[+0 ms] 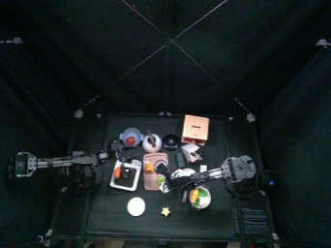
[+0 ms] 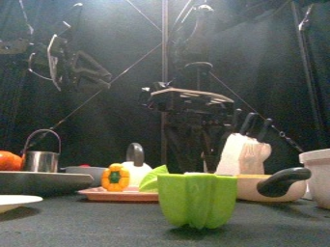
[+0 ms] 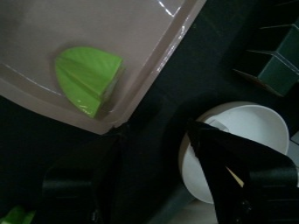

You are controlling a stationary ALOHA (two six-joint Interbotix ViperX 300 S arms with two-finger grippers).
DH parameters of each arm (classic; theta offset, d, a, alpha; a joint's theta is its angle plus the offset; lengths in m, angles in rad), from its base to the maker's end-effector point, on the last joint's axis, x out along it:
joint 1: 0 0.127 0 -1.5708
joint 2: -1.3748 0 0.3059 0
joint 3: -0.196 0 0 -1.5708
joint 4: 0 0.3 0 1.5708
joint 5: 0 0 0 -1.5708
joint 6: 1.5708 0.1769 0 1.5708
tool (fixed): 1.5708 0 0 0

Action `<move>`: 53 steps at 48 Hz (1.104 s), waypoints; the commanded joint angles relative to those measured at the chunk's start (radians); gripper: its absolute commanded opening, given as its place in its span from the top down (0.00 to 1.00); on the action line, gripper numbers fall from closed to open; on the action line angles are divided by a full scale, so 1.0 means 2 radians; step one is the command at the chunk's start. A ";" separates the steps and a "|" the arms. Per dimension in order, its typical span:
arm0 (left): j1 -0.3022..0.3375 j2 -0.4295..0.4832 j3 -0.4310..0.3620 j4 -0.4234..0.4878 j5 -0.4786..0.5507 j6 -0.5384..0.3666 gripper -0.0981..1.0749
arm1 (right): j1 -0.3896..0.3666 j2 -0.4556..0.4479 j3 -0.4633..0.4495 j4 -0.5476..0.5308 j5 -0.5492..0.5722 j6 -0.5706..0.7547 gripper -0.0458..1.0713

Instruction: Grab starfruit bottom

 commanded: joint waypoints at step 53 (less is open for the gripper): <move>0.002 -0.002 -0.005 0.000 -0.003 0.001 0.24 | 0.124 0.051 -0.123 0.064 -0.016 -0.199 0.16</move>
